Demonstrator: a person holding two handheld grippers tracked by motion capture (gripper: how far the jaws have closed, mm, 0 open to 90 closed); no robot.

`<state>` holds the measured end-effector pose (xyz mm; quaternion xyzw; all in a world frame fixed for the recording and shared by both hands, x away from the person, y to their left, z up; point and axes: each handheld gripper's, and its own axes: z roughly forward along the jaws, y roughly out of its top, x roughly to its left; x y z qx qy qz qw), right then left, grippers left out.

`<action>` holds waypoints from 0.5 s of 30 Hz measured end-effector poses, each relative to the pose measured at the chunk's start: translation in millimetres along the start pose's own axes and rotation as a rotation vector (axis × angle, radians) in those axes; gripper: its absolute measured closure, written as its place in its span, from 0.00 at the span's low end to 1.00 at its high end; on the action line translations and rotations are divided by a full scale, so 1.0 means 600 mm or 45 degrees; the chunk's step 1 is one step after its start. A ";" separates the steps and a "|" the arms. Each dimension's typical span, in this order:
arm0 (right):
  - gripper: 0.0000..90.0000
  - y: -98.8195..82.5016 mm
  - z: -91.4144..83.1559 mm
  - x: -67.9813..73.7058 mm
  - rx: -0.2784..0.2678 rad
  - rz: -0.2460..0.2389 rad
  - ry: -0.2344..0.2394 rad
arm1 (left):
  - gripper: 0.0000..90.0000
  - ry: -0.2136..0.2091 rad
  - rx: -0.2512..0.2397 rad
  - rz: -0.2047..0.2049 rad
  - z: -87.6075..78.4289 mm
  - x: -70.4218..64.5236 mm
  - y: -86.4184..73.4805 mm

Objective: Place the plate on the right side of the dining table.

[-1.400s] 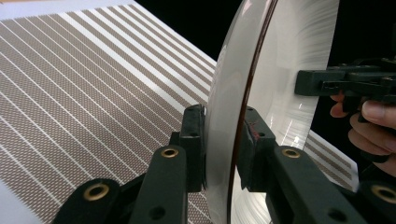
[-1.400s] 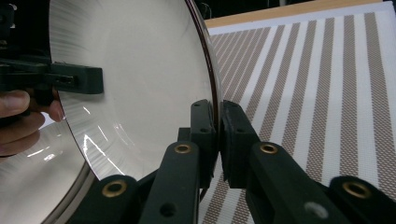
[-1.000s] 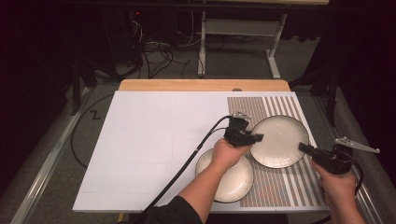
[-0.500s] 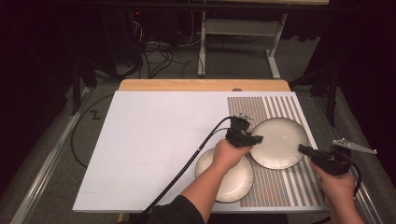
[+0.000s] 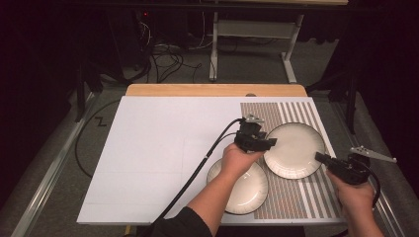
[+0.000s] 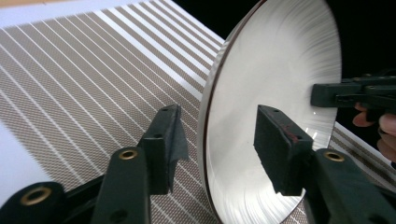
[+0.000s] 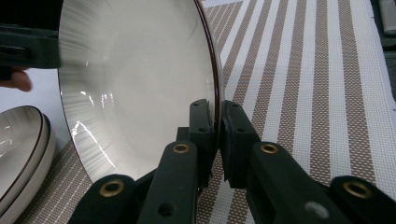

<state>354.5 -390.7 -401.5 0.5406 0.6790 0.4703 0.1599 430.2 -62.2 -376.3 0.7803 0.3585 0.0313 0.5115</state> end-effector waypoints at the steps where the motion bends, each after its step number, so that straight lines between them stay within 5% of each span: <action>1: 0.95 0.000 0.001 0.000 0.002 0.001 -0.003 | 0.53 0.001 -0.009 0.010 -0.008 0.000 -0.001; 7: 0.95 0.002 0.006 0.003 0.008 0.008 -0.031 | 0.45 0.026 -0.087 0.078 -0.070 0.009 -0.021; 15: 0.93 0.006 0.014 0.005 0.028 0.016 -0.073 | 0.29 0.102 -0.157 0.106 -0.157 0.028 -0.066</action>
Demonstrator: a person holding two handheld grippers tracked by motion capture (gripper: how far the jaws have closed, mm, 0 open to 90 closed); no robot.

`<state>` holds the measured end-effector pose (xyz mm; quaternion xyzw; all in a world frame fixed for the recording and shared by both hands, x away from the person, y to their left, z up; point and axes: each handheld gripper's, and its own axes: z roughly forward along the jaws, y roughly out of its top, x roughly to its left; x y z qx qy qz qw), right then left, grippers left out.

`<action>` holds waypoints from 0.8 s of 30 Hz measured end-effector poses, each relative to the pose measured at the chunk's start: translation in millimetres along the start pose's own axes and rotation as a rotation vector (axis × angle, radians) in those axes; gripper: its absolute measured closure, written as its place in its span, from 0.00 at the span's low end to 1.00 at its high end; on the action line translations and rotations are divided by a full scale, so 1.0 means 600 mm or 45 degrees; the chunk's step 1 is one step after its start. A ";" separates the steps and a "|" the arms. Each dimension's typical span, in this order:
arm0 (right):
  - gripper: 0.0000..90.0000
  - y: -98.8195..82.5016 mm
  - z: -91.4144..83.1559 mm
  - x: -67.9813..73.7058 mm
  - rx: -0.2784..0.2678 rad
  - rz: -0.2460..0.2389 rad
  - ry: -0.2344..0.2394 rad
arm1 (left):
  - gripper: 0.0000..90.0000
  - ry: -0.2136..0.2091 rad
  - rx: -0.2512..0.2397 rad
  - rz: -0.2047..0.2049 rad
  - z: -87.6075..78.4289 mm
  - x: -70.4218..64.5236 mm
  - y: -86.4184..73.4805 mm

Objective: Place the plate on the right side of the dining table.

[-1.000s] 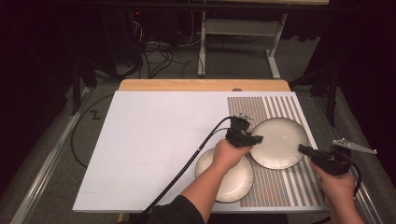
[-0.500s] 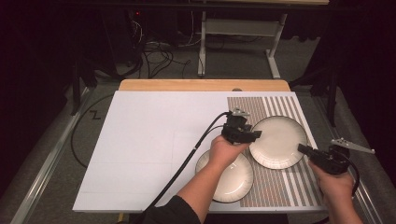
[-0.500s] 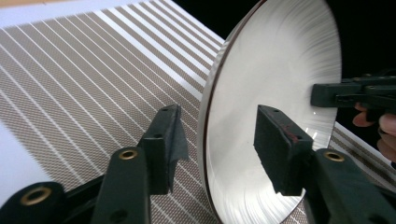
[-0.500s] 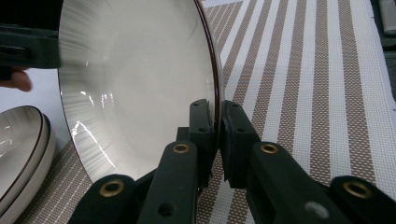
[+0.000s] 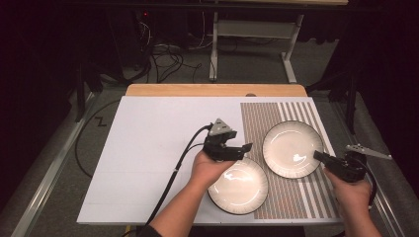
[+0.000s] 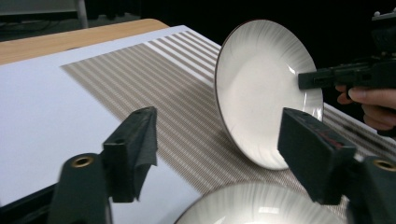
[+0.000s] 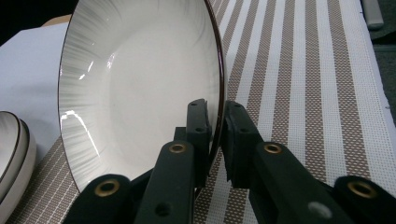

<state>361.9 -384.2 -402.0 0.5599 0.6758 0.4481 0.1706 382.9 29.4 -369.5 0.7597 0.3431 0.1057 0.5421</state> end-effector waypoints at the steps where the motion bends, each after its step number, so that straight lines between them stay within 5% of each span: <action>1: 0.93 0.000 0.001 0.000 0.001 0.001 -0.004 | 0.27 0.009 -0.007 0.010 -0.013 0.003 -0.006; 16: 0.91 0.004 0.016 -0.007 0.045 0.032 -0.051 | 0.12 0.203 -0.137 0.038 -0.200 0.065 -0.113; 24: 0.90 0.006 0.020 -0.008 0.065 0.046 -0.064 | 0.03 0.256 -0.202 -0.025 -0.257 0.091 -0.152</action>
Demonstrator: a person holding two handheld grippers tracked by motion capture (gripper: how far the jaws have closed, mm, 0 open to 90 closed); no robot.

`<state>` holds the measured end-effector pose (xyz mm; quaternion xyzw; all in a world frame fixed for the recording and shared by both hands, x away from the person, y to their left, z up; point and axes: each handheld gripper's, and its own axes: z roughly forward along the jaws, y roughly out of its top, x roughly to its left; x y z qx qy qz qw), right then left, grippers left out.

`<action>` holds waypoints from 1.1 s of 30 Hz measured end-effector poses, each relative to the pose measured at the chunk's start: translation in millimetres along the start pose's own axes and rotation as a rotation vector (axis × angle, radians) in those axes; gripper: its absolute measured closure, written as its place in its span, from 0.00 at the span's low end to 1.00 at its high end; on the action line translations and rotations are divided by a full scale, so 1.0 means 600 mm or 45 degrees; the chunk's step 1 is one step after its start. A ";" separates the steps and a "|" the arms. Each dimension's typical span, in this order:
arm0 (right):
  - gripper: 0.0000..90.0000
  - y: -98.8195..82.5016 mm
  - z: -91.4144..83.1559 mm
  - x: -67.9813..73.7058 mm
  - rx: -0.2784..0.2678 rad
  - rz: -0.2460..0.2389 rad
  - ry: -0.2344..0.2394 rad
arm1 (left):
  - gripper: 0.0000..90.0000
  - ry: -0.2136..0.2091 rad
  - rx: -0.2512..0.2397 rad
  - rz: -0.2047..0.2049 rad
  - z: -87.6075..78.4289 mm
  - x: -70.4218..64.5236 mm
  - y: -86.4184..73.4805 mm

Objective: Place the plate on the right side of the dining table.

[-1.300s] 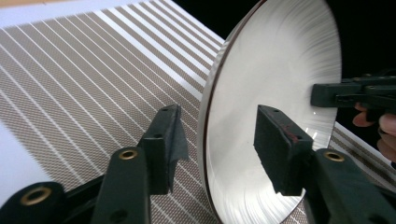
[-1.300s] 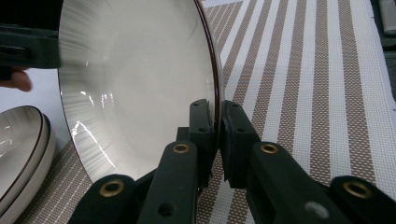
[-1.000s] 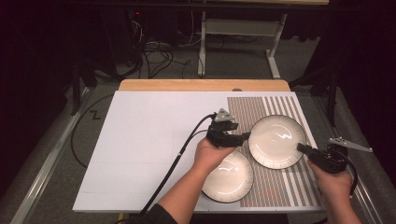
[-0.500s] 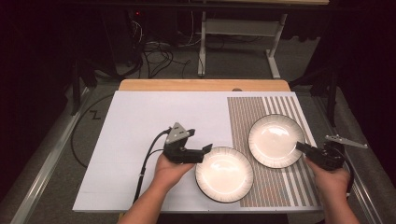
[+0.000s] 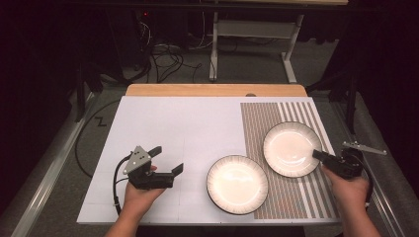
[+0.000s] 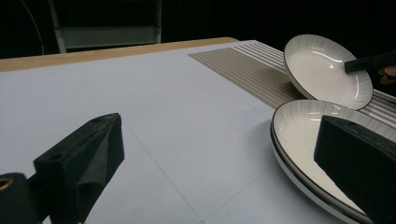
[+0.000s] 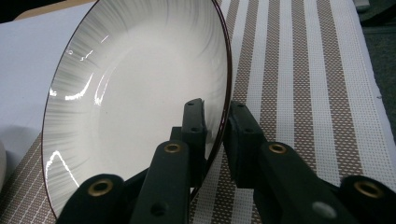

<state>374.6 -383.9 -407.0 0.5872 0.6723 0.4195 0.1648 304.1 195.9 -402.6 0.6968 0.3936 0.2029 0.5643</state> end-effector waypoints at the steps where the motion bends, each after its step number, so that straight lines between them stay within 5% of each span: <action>1: 0.90 0.000 0.001 0.000 0.007 0.012 -0.003 | 0.03 0.005 -0.001 -0.006 -0.002 0.002 -0.002; 22: 0.88 0.004 0.018 -0.012 0.070 0.104 -0.027 | 0.03 -0.001 0.002 0.009 -0.001 0.008 -0.006; 33: 0.87 0.001 0.023 -0.014 0.078 0.103 -0.109 | 0.03 0.000 0.008 0.015 0.000 0.010 -0.008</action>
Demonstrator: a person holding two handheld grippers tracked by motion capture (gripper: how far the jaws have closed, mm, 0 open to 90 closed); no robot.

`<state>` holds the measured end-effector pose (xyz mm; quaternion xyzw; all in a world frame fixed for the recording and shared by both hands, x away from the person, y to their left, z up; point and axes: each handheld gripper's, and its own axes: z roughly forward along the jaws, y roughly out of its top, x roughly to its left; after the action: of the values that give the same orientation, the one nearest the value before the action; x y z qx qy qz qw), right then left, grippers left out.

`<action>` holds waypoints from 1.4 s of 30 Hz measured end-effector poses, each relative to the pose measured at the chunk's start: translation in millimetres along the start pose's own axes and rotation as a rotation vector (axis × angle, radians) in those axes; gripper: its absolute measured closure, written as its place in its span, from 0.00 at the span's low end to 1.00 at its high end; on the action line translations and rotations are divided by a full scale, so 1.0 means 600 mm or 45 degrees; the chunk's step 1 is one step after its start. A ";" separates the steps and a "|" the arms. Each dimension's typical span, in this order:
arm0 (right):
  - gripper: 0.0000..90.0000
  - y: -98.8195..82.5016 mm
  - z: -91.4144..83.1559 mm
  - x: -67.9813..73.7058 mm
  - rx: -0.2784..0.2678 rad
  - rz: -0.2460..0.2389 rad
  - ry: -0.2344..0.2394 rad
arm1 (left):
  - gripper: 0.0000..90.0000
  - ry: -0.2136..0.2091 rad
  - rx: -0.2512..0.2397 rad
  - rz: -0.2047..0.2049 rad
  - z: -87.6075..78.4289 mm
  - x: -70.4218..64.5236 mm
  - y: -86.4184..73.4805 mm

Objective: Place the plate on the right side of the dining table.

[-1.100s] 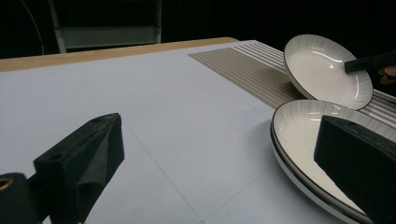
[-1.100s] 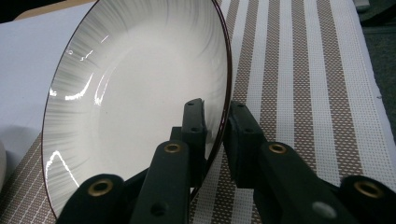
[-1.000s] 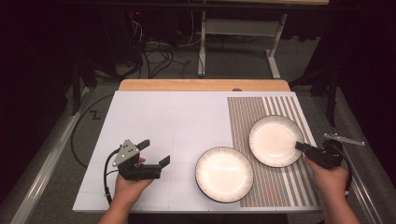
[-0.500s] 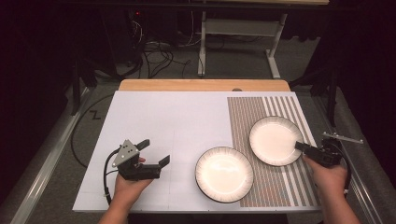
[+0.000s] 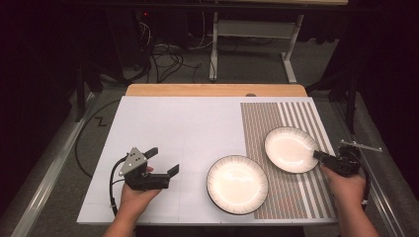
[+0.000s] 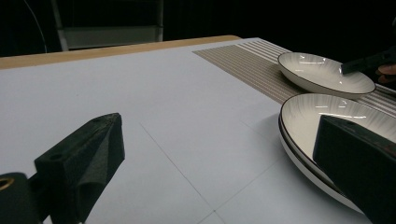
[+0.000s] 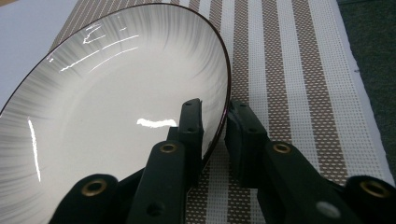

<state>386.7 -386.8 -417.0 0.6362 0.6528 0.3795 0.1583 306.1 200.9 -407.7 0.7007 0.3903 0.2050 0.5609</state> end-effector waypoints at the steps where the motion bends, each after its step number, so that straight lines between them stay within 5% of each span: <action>1: 0.87 -0.001 0.000 0.001 -0.008 -0.013 -0.006 | 0.03 0.000 0.001 0.000 0.000 0.000 0.000; 6: 0.77 -0.001 -0.007 0.001 -0.042 -0.053 -0.018 | 0.03 -0.004 0.009 -0.002 0.000 0.000 -0.002; 12: 0.60 -0.002 -0.031 0.016 -0.150 -0.136 0.045 | 0.03 -0.003 0.008 -0.009 0.000 0.000 -0.003; 20: 0.35 -0.012 -0.056 0.076 -0.267 -0.337 0.173 | 0.03 -0.002 -0.011 -0.011 -0.004 0.000 -0.001; 31: 0.15 -0.036 -0.074 0.157 -0.336 -0.502 0.327 | 0.03 0.008 -0.022 -0.007 -0.012 0.003 0.002; 38: 0.01 -0.055 -0.072 0.199 -0.342 -0.598 0.364 | 0.01 0.023 -0.028 0.003 -0.016 0.004 0.002; 42: 0.01 -0.065 -0.071 0.210 -0.365 -0.626 0.373 | 0.00 0.034 -0.032 0.012 -0.018 0.004 0.003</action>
<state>312.2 -275.5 -381.1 0.3691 0.7429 0.5055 0.2376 300.3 209.1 -403.6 0.6928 0.3917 0.2218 0.5634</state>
